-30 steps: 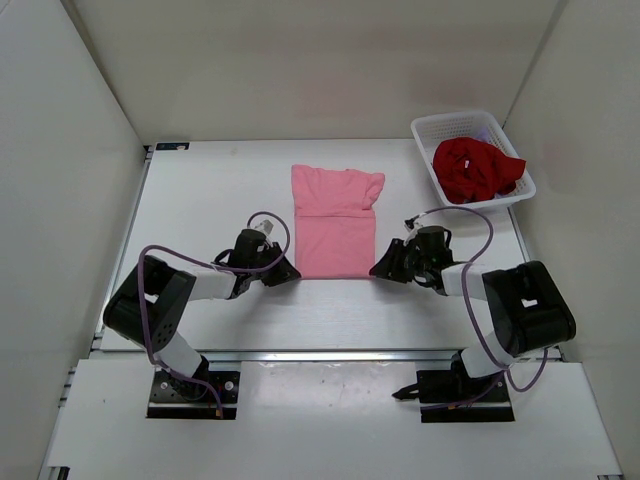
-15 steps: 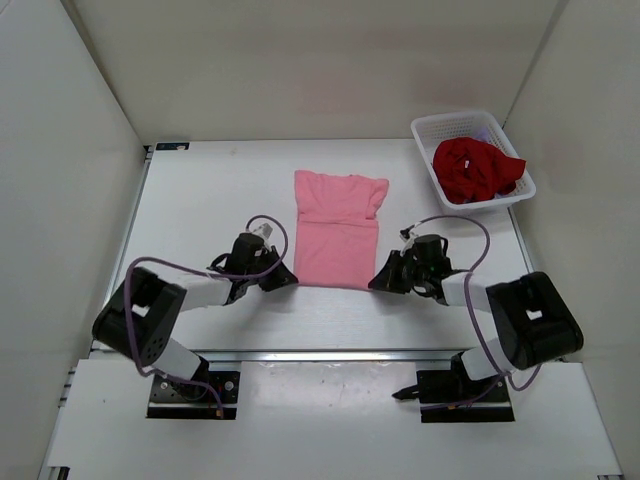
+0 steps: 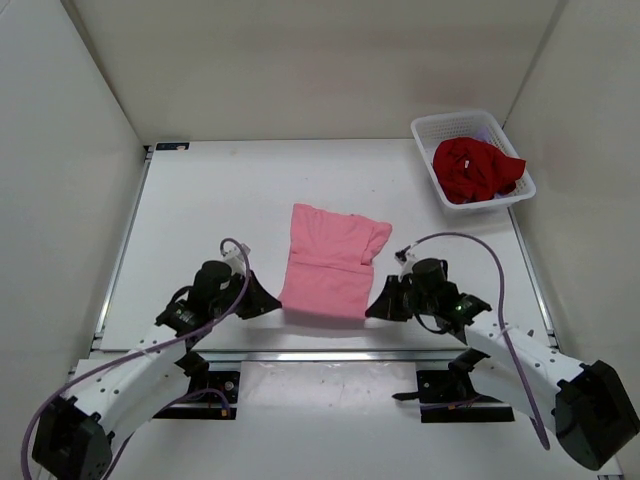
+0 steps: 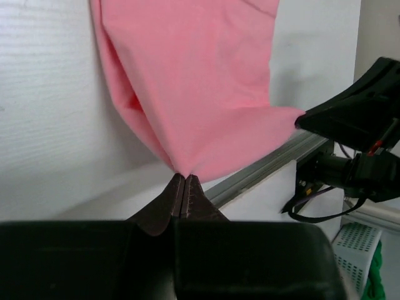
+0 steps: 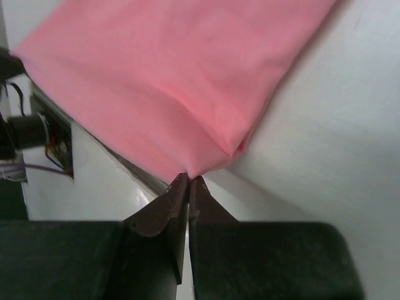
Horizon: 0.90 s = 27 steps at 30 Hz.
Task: Fold and stack the t-shirts
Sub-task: Grab one side of the 2/3 rectangular tshirt with both arms, then fold the long partially folded tshirt into a neat square
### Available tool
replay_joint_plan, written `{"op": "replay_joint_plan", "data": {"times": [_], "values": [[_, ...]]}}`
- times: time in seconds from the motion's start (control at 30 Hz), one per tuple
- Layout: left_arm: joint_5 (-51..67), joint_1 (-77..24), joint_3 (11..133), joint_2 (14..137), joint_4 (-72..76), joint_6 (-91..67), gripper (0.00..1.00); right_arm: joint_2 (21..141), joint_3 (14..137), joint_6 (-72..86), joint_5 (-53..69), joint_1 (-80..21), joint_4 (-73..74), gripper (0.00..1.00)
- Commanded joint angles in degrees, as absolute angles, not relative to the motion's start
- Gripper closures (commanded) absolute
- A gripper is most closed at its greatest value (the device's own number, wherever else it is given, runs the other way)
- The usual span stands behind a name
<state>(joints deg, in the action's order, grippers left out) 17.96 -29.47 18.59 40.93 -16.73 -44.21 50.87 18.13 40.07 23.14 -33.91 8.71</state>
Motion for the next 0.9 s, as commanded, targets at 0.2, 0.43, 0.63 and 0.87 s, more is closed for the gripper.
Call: {"op": "replay_joint_plan", "data": {"times": [0.2,0.43,0.63,0.87], "values": [[13.45,-23.39,45.50,69.94,-8.53,-39.46,1.00,72.38,44.00,26.90,24.52,-16.71,6.95,1.00],[4.66,-21.18,67.29,93.74,-7.29,-36.65,0.98,96.03,64.04,24.08,25.22,-10.12,7.29,1.00],[5.18,-21.45,77.94,106.76,-9.40,-35.07,0.91,104.58,70.83,23.73,22.15,-9.05,9.14,0.99],[6.07,-20.40,82.18,113.38,-8.97,-36.82,0.78,107.75,74.52,23.73,21.09,-9.32,9.06,0.97]]}}
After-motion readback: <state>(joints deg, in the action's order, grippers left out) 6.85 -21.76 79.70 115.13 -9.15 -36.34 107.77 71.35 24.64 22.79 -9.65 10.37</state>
